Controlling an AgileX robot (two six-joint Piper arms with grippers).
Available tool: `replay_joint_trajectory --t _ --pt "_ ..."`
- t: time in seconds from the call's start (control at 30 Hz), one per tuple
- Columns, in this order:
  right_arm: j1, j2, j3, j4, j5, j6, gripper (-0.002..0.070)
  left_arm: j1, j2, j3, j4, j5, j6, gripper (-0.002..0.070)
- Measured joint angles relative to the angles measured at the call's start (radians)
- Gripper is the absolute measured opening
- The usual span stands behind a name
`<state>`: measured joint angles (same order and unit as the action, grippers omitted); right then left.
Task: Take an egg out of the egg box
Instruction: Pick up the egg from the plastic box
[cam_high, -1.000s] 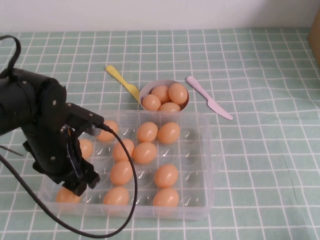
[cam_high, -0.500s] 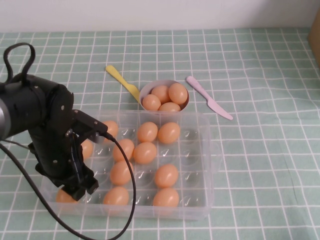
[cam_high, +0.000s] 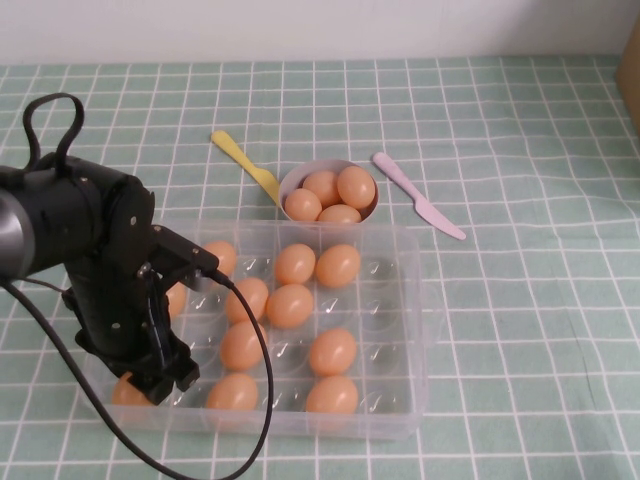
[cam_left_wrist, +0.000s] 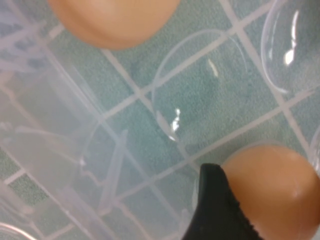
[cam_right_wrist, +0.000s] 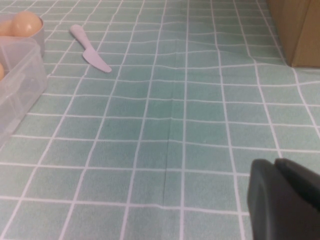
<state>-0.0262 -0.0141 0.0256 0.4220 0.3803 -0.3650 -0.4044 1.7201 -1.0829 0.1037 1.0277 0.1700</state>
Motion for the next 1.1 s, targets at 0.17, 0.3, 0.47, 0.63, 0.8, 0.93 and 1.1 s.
replay_joint_trajectory --t 0.17,0.3,0.47,0.63,0.8,0.93,1.1 --pt "0.0 0.0 0.0 0.0 0.0 0.0 -0.0017 0.0 0.0 0.0 0.0 -0.007 0.0 0.0377" --pt "0.0 0.0 0.0 0.0 0.0 0.0 -0.0017 0.0 0.0 0.0 0.0 -0.007 0.0 0.0377" --pt "0.0 0.0 0.0 0.0 0.0 0.0 -0.0017 0.0 0.009 0.0 0.0 -0.007 0.0 0.0377" --pt "0.0 0.0 0.0 0.0 0.0 0.0 -0.0017 0.0 0.04 -0.002 0.0 -0.007 0.0 0.0378" --pt "0.0 0.0 0.0 0.0 0.0 0.0 -0.0017 0.0 0.043 -0.002 0.0 -0.007 0.0 0.0377" --pt "0.0 0.0 0.0 0.0 0.0 0.0 -0.0017 0.0 0.043 -0.002 0.0 -0.007 0.0 0.0344" --pt "0.0 0.0 0.0 0.0 0.0 0.0 -0.0017 0.0 0.043 -0.002 0.0 -0.007 0.0 0.0344"
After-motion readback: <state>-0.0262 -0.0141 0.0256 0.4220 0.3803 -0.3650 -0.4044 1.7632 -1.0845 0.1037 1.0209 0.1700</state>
